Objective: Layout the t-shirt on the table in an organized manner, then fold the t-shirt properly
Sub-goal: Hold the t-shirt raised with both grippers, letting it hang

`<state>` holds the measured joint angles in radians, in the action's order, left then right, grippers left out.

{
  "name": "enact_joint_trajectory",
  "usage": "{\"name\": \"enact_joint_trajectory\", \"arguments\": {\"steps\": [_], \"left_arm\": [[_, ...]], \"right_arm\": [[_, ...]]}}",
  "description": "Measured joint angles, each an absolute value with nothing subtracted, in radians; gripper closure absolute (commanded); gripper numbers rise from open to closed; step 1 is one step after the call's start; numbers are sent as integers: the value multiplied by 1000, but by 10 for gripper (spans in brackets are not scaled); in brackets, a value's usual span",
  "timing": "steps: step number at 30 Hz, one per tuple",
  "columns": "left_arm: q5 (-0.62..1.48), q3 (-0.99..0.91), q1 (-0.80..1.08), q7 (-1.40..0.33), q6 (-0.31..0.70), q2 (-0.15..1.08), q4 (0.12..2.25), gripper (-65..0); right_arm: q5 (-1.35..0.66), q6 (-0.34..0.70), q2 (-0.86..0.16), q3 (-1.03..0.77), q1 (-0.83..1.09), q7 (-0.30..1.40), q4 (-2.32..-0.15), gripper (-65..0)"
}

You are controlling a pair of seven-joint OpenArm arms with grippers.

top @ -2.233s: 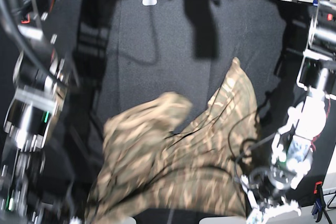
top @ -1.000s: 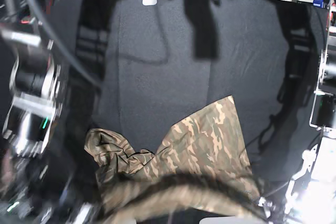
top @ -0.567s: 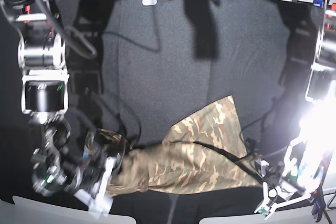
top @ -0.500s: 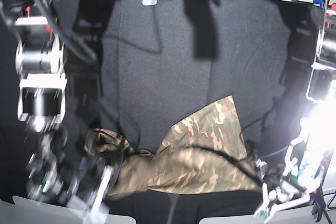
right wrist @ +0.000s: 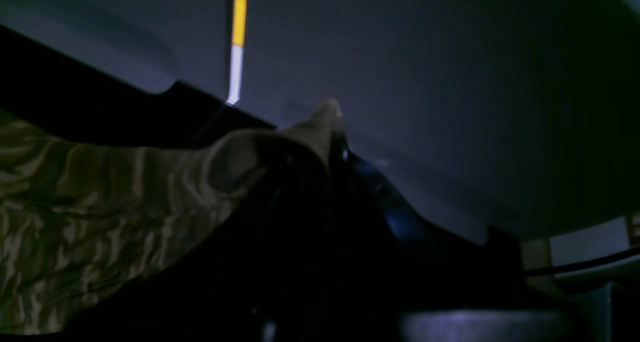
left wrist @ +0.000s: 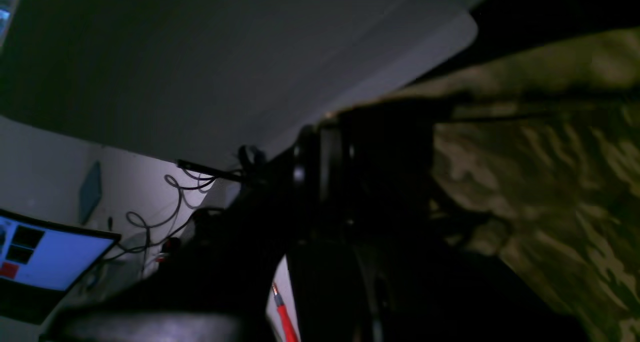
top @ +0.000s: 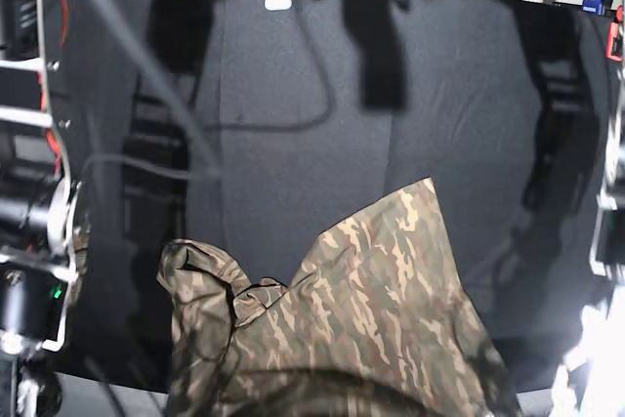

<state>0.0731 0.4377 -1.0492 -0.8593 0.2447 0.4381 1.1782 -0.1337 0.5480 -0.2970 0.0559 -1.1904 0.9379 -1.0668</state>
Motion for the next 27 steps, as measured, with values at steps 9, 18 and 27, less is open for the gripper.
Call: {"name": "enact_joint_trajectory", "arguments": {"steps": [9,18,27], "left_arm": [[72,437,-1225,-811,244,384,916,0],[72,437,-1254,-818,244,358,888,0],[86,437,-1258,-810,244,357,887,0]], "right_arm": [[-130,548,-297,56,-1264,904,-1067,0],[-127,525,-297,56,-1258,906,-1067,0],[-130,525,-297,56,-1258,910,-1067,0]]}}
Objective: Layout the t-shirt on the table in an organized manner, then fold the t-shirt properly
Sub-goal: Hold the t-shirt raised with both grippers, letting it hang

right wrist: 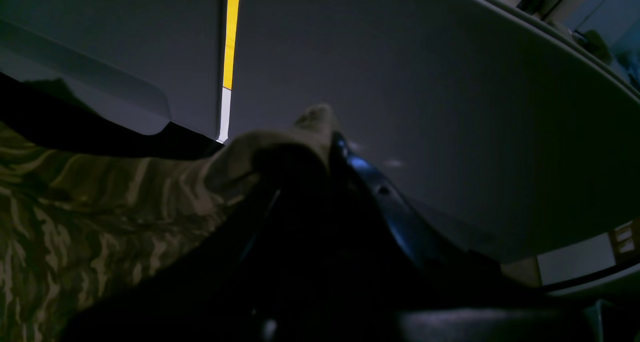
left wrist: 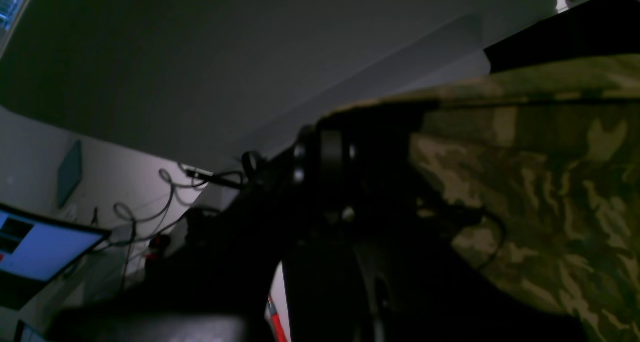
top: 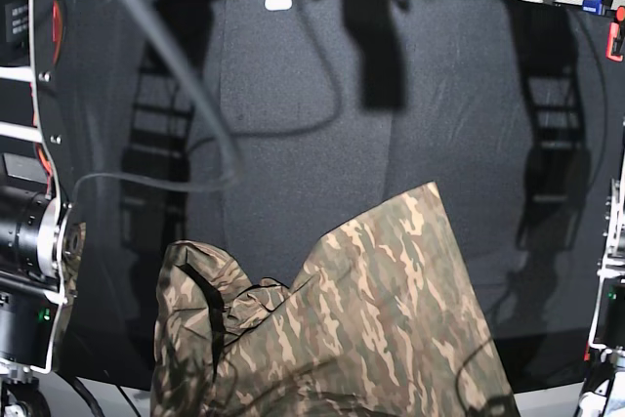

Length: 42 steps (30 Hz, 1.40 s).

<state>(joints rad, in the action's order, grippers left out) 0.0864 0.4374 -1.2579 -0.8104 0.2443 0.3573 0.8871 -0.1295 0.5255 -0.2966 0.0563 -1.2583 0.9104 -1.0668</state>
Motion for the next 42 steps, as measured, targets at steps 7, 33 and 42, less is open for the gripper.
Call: {"name": "enact_joint_trajectory", "arguments": {"steps": [7,33,42], "left_arm": [[86,437,-1258,-812,244,358,887,0],[322,437,-1258,-918,240,397,887,0],[448,438,-1259,-981,241,461,889,0]], "right_arm": [[-131,525,-294,56,-1258,914,-1067,0],[-237,557,-294,-132,-1258,959,-1067,0],[-287,577,-288,-131,-1216,983,-1077,0]]}}
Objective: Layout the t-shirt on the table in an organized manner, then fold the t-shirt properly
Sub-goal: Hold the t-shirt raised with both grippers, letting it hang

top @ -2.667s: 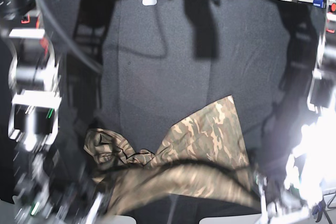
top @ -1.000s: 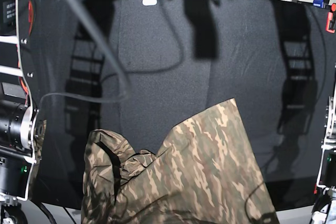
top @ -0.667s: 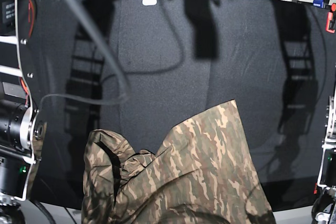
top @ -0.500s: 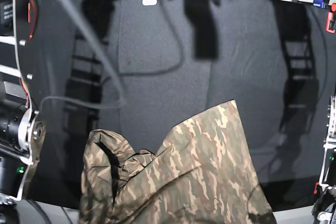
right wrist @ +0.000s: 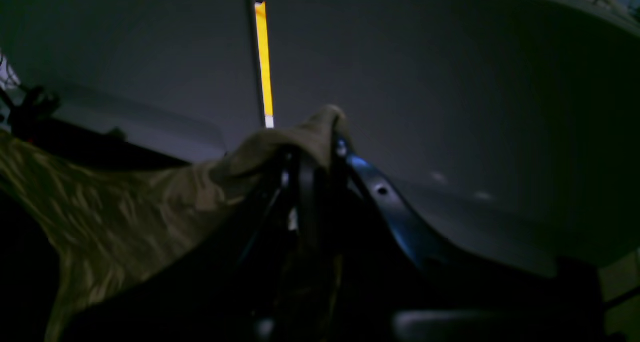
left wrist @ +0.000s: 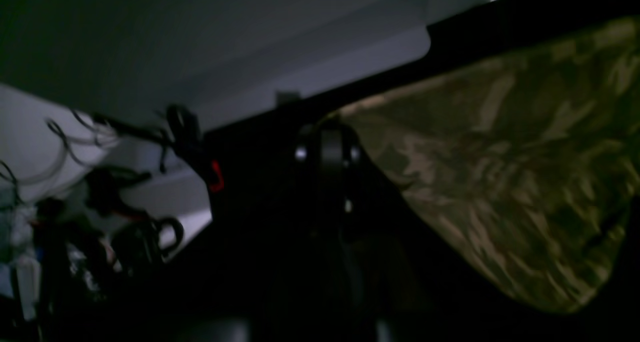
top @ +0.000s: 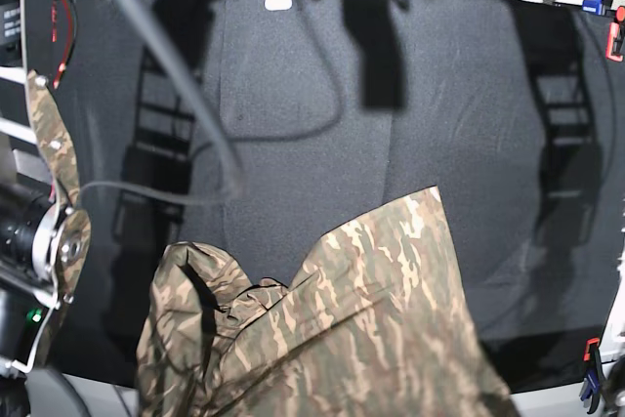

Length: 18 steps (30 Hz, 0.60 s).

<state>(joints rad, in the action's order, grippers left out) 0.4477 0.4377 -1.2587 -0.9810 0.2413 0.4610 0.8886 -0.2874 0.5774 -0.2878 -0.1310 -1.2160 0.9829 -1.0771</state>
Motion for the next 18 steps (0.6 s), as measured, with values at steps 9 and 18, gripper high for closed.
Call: {"name": "enact_joint_trajectory", "arguments": {"steps": [9,18], "left_arm": [[553,438,-1259,-1023,268,563,941,0],[557,436,-1190,-1049,268,602,1206,0]], "right_arm": [[-348,599,-285,-131,-1091,1004,-1211,0],[-364,611,-284,-130,-962,1023,-1278,0]]}}
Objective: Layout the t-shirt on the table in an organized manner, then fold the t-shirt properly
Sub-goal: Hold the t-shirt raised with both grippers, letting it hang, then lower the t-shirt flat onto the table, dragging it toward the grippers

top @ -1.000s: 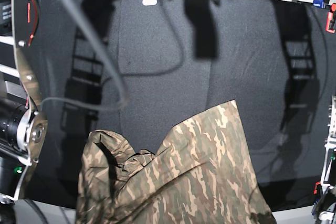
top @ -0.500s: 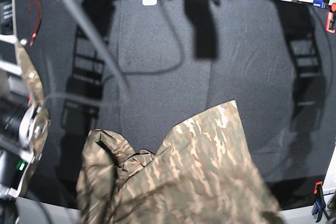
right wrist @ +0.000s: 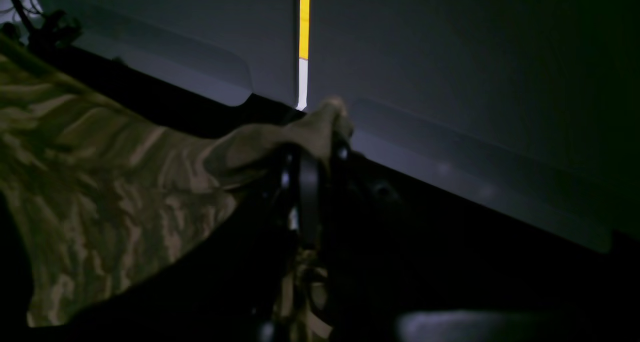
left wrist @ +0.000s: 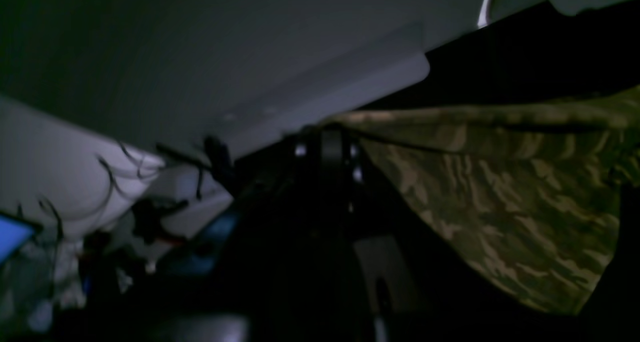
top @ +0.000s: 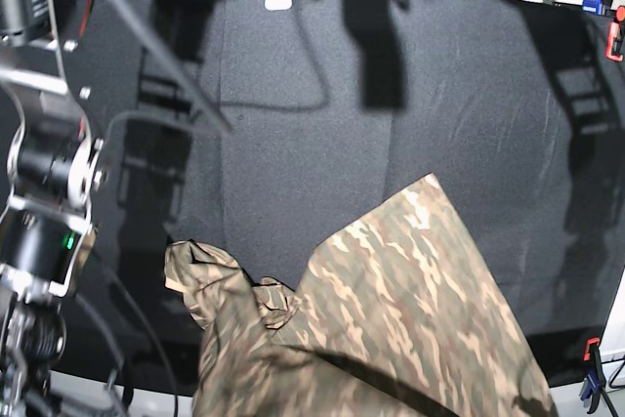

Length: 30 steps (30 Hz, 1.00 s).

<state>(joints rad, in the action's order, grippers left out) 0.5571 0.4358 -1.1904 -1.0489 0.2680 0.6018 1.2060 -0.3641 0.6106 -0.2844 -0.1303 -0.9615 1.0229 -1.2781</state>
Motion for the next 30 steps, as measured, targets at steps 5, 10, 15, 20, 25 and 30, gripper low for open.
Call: {"name": "enact_joint_trajectory", "arguments": {"steps": [5,10,15,20,25,30], "left_arm": [[561,444,-1034,-1087,273,641,1266,0],[550,436,-962,-1079,265,688,1333,0],[516,438,-855,-1102,245,690,1439,0],[484,437,-743,-1098,237,690,1504,0],[471,437,-610,-1100,218,691,1552,0],[431,438,-468,-1100,207,690,1650,0]], "right_arm": [[-365,610,-284,-130,-875,1031,-1359,0],[-369,610,-282,-128,-783,1034,-1439,0],[-395,610,-282,-127,-675,1043,-1521,0],[-396,610,-282,-138,-564,1058,-1596,0],[-396,611,-282,-192,-451,1067,-1653,0],[-395,625,-282,-262,-341,1097,-1714,0]]}}
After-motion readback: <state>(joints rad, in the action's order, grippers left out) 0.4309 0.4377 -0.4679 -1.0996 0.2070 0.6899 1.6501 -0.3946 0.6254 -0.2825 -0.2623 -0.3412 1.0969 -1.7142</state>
